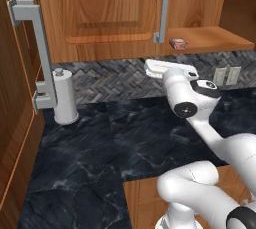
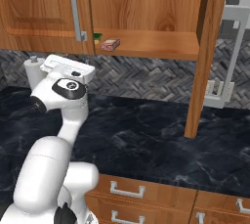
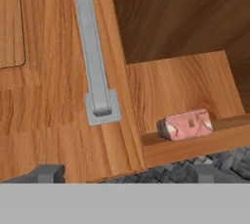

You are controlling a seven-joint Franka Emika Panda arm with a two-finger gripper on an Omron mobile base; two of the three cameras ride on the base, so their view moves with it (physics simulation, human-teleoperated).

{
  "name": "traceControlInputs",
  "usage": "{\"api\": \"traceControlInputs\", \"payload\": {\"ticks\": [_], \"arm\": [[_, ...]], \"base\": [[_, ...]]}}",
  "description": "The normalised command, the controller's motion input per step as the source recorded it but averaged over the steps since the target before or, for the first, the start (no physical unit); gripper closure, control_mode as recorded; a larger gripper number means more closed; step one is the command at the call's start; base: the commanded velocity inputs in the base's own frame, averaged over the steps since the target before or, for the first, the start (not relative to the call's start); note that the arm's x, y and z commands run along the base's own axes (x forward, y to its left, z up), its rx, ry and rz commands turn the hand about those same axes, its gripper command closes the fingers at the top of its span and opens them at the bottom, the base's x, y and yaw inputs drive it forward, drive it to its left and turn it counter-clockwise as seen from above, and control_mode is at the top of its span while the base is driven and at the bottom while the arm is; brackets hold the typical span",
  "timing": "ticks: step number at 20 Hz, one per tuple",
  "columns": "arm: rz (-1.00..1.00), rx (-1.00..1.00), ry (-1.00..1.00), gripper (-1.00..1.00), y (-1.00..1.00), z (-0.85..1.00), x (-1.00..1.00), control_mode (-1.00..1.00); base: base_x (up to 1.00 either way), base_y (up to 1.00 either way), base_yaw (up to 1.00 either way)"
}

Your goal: Pick up the bar soap and sponge from the sink, and place them back in the cabinet, and close the cabinet doors.

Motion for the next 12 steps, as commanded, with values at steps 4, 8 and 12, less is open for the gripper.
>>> {"api": "traceControlInputs", "payload": {"ticks": [4, 8, 12], "arm": [[0.00, 0.00, 0.13, -1.00, -0.31, 0.25, -0.74, -1.00], [0.00, 0.00, 0.21, -1.00, -0.21, 0.43, -0.56, -1.00], [0.00, 0.00, 0.28, -1.00, -0.13, 0.53, -0.45, -1.00]], "base": [[0.00, 0.00, 0.00], [0.00, 0.00, 0.00], [0.00, 0.00, 0.00]]}}
